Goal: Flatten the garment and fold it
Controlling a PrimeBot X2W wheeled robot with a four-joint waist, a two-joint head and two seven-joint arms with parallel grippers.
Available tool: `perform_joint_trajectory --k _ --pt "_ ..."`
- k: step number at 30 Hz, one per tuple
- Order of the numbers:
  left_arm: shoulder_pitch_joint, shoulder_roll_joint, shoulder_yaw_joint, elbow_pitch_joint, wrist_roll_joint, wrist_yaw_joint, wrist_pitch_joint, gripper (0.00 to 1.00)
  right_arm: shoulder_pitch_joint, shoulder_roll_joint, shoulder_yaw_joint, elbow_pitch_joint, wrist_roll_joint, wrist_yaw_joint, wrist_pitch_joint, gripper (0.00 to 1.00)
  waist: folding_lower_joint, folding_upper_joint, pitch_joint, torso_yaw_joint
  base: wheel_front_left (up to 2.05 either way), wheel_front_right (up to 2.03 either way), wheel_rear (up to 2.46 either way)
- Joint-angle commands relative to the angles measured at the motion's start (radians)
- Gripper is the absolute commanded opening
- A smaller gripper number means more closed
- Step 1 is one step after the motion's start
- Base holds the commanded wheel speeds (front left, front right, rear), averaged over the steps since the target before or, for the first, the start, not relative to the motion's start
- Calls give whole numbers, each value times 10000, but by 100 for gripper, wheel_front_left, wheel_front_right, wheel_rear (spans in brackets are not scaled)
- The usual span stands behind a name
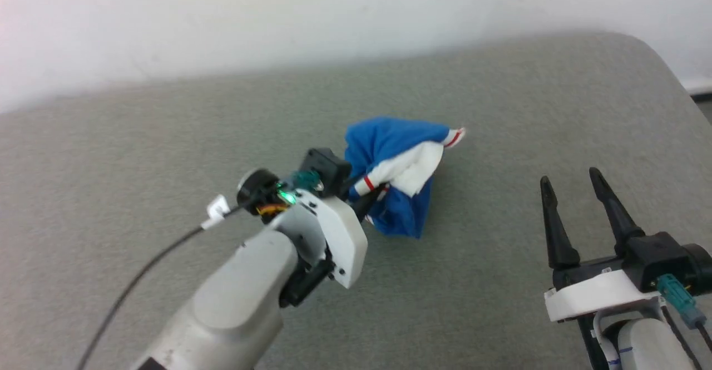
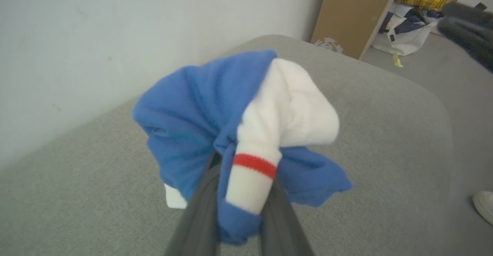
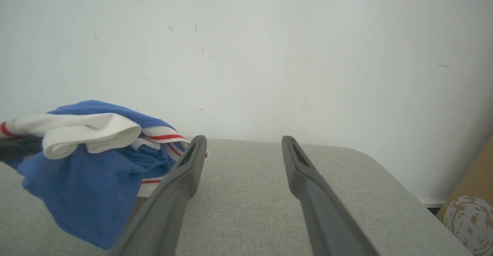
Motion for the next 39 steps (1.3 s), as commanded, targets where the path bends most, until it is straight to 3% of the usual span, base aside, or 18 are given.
perform_joint_trajectory --k 1,5,6,14,22,27,33,39 --pt "87 -205 -132 494 177 109 -259 0 -110 27 74 98 94 -9 -47 100 1 0 586 -648 0 0 0" --pt "-68 -568 -353 2055 535 304 -810 0 -244 27 234 282 189 -9 -47 100 1 0 961 -905 0 0 0" --pt "-137 -634 -395 2410 633 365 -961 100 -274 27 290 334 214 -9 -47 100 1 0 1030 -929 0 0 0" --pt "-518 -1239 -482 4003 689 243 -2163 100 -356 28 384 681 201 -9 -47 100 1 0 1052 -602 0 0 0" --pt "-298 -1335 10 3840 304 275 -3100 100 -141 28 256 943 37 -9 -47 100 1 0 99 106 0 0 0" --pt "329 -783 804 2736 31 617 -3254 100 174 28 116 1083 -41 -9 -47 100 1 0 -608 520 0 0 0" --pt "1910 75 2378 154 276 1556 -3272 100 454 28 2 979 -102 -9 -47 100 1 0 -1002 824 0 0 0" --pt "4136 285 3905 -2005 1083 2199 -3274 100 682 28 34 680 -10 -9 -47 100 1 0 -1121 968 0 0 0"
